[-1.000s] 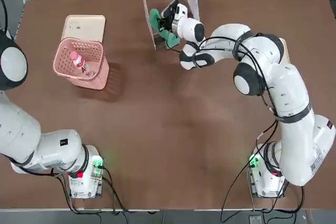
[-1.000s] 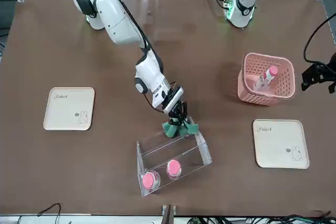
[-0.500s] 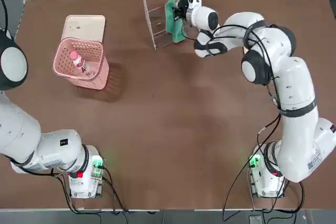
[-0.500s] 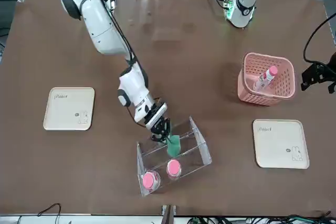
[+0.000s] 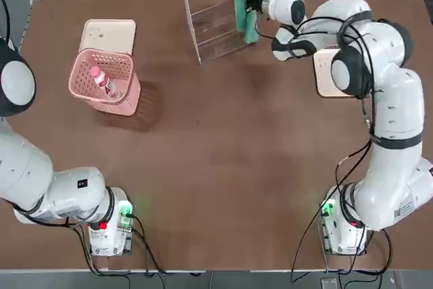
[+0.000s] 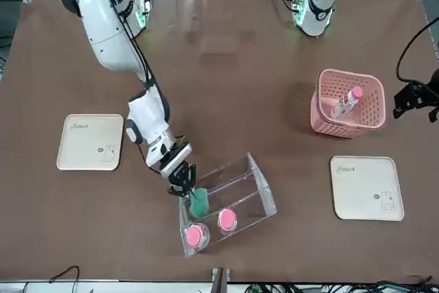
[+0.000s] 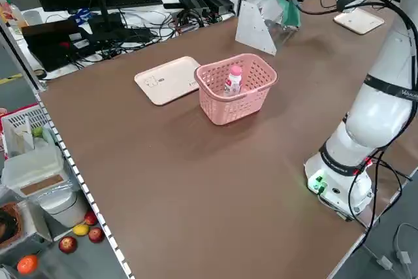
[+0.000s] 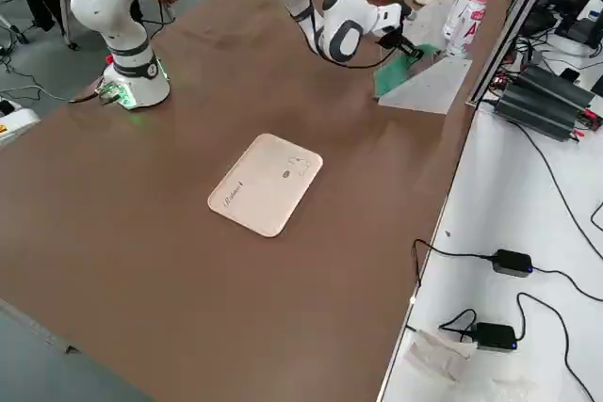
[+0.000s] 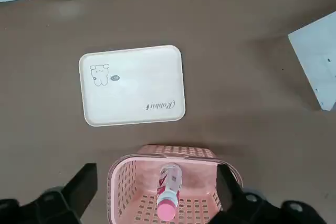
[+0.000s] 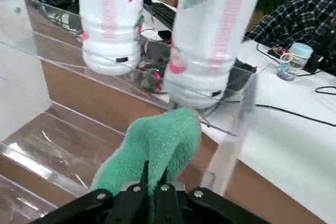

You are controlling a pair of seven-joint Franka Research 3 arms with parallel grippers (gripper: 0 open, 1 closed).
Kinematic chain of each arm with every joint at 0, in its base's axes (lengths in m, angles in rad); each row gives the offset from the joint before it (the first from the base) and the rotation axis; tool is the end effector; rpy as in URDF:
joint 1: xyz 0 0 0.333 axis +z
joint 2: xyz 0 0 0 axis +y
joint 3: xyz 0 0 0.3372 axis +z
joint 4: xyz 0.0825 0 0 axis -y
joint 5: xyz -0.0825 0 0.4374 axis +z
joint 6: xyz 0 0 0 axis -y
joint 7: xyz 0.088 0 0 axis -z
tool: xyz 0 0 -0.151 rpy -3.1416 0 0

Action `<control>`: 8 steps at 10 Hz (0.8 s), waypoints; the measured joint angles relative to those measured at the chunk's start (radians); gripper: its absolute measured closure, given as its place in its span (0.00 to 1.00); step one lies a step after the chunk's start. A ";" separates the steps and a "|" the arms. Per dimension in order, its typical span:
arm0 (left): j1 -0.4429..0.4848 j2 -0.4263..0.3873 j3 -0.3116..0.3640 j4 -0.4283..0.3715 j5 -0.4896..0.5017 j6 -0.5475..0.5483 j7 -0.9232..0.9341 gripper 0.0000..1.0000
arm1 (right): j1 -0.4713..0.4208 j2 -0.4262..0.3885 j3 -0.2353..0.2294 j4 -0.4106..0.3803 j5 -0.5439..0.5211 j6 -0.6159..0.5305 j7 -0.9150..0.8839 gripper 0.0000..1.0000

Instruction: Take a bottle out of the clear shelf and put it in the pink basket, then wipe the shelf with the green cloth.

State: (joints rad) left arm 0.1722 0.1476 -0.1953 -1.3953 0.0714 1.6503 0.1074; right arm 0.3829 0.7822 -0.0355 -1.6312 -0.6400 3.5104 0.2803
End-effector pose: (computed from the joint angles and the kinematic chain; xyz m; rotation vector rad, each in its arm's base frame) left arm 0.6693 0.0041 0.6102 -3.0831 0.1985 -0.1673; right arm 0.7247 0.3553 0.2322 -2.3664 -1.0304 -1.4478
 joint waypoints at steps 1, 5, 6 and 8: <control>0.000 0.000 0.000 0.000 0.000 0.000 0.000 0.00 | -0.009 -0.038 0.002 -0.041 -0.001 0.001 0.004 0.97; 0.001 0.000 0.000 0.000 0.000 0.000 0.000 0.00 | -0.025 -0.235 0.011 -0.256 -0.003 -0.011 0.171 0.97; 0.001 0.000 0.000 0.000 0.000 0.000 0.000 0.00 | -0.028 -0.300 0.012 -0.314 -0.005 -0.057 0.220 0.97; 0.000 0.000 0.000 0.000 0.000 -0.002 0.000 0.00 | -0.044 -0.429 0.052 -0.376 -0.006 -0.317 0.251 0.97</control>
State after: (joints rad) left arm 0.1723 0.1477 -0.1952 -1.3954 0.0714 1.6486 0.1074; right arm 0.3386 0.3535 0.0160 -2.0069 -0.6457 3.1936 0.5316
